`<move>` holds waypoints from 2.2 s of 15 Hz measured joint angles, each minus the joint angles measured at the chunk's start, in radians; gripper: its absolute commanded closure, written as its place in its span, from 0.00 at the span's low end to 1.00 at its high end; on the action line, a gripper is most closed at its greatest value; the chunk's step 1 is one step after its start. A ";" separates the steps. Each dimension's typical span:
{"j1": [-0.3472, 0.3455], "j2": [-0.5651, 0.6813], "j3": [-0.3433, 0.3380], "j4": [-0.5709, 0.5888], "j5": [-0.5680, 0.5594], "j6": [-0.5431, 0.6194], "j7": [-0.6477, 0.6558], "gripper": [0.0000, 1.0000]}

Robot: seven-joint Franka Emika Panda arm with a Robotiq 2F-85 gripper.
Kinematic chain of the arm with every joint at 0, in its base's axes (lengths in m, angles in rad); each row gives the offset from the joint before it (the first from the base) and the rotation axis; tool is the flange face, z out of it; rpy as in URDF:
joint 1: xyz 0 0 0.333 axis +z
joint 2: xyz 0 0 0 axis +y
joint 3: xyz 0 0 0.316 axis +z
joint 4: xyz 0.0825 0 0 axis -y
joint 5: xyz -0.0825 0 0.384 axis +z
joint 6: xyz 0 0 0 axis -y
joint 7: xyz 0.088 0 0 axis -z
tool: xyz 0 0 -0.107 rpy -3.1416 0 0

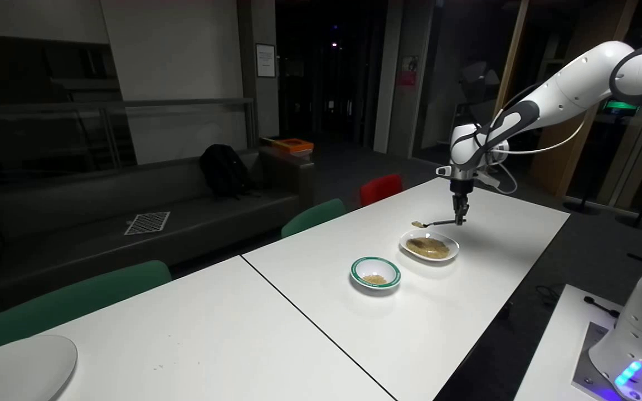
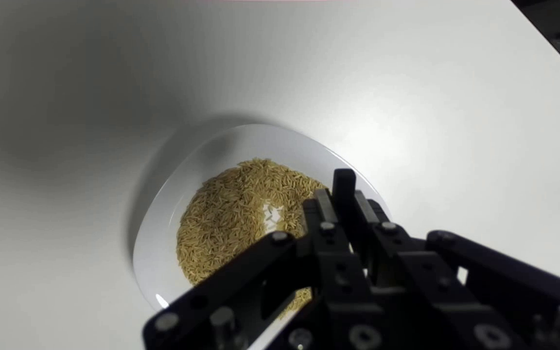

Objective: Spoon some contents from the white bowl into the green bowl twice

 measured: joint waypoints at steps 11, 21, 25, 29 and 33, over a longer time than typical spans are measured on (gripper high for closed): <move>0.075 -0.036 0.017 -0.042 -0.005 0.000 0.000 0.97; 0.145 -0.038 0.048 -0.045 -0.024 0.000 0.000 0.97; 0.166 -0.038 0.065 -0.045 -0.044 0.000 0.000 0.97; 0.191 -0.038 0.086 -0.047 -0.063 0.000 0.000 0.97; 0.219 -0.038 0.106 -0.048 -0.083 0.000 0.003 0.97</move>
